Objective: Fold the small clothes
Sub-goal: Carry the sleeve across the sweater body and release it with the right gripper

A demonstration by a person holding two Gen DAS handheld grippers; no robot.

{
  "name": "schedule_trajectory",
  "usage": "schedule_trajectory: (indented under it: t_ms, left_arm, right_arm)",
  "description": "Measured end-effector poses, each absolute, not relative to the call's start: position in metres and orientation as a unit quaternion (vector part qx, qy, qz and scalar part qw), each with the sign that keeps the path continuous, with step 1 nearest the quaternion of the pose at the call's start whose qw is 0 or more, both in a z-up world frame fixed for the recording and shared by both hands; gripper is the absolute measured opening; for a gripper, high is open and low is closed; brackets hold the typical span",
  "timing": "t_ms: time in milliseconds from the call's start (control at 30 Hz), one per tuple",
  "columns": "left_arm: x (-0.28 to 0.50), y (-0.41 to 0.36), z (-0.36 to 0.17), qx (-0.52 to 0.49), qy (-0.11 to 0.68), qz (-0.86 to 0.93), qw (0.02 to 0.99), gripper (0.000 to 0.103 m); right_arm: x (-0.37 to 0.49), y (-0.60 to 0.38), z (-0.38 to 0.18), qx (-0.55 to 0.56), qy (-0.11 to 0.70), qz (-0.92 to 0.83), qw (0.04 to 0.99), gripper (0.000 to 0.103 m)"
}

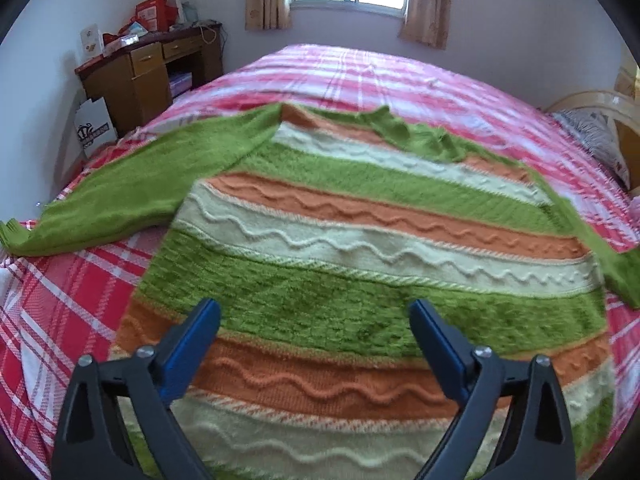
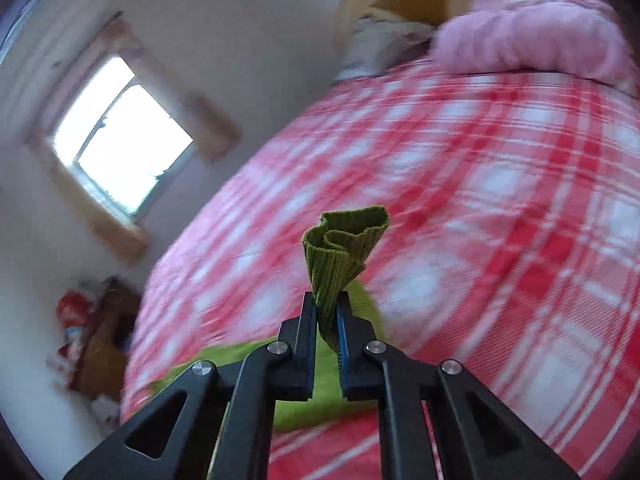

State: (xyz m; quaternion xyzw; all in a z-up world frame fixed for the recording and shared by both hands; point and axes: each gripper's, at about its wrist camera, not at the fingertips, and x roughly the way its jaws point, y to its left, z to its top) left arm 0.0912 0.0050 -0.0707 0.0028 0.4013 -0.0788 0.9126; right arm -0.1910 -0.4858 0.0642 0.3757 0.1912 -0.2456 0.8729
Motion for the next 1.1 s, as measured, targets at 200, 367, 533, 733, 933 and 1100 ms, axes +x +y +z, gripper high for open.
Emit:
schedule_trajectory:
  t_ms: [200,367,533,733,933,1100]
  left_arm:
    - [0.078,0.033,-0.041,-0.009,0.357,-0.075,0.931,0.097]
    - [0.072,0.06,-0.027,-0.005,0.323,-0.047,0.945,0.097]
    - [0.071,0.09,-0.024,0.007,0.299,-0.011,0.954,0.097]
    - [0.072,0.124,-0.028,0.0,0.295,0.012,0.955,0.097]
    - [0.077,0.144,-0.035,-0.009,0.3,0.028,0.953,0.097]
    - [0.081,0.154,-0.042,-0.011,0.307,0.035,0.951,0.097]
  right_arm:
    - [-0.122,-0.402,0.072,0.38,0.221,-0.127,0.889,0.008]
    - [-0.05,-0.325,0.058,0.375,0.262,-0.043,0.888,0.008]
    - [0.011,-0.255,0.038,0.376,0.291,0.021,0.88,0.008]
    - [0.073,-0.171,0.007,0.365,0.33,0.076,0.867,0.008]
    - [0.116,-0.099,-0.031,0.33,0.365,0.099,0.865,0.008]
    - [0.131,-0.068,-0.061,0.301,0.387,0.096,0.866,0.008]
